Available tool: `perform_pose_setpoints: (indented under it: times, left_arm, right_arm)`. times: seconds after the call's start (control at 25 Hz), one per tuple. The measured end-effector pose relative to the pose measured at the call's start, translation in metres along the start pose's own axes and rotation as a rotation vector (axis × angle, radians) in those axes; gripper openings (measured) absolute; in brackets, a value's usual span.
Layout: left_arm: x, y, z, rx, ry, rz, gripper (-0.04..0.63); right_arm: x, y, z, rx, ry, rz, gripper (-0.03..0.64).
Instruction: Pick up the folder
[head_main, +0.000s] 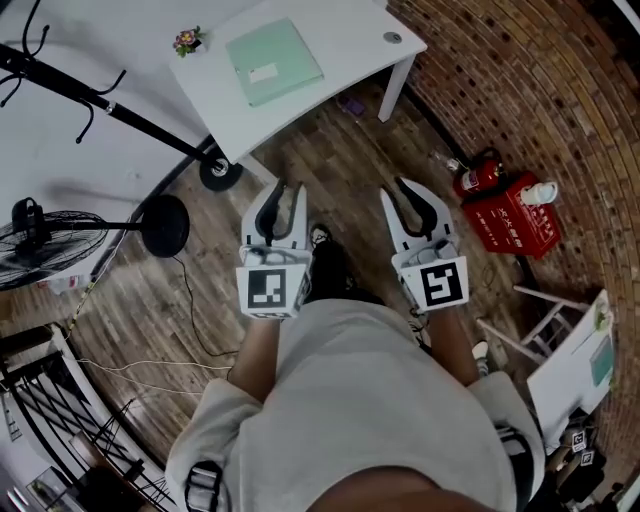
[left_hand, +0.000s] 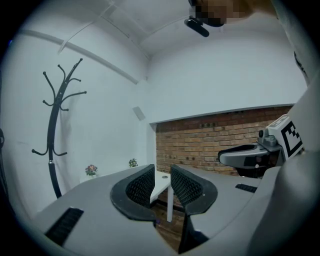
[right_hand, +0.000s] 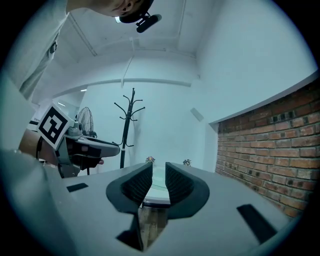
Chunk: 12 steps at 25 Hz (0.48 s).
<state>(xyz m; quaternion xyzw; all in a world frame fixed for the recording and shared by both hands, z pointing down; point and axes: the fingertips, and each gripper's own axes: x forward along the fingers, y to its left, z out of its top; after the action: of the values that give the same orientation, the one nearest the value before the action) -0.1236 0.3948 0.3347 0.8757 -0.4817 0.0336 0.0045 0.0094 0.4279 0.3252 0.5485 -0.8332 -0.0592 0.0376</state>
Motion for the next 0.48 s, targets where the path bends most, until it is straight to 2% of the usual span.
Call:
perform_pose_setpoints:
  times: [0.2, 0.48]
  left_arm:
    - [0.037, 0.02, -0.007, 0.038, 0.043, -0.043, 0.091]
    - [0.091, 0.057, -0.001, 0.049, 0.052, -0.069, 0.091]
  right_arm:
    - [0.035, -0.017, -0.007, 0.023, 0.014, -0.008, 0.08]
    - [0.091, -0.037, -0.012, 0.028, 0.035, -0.009, 0.081]
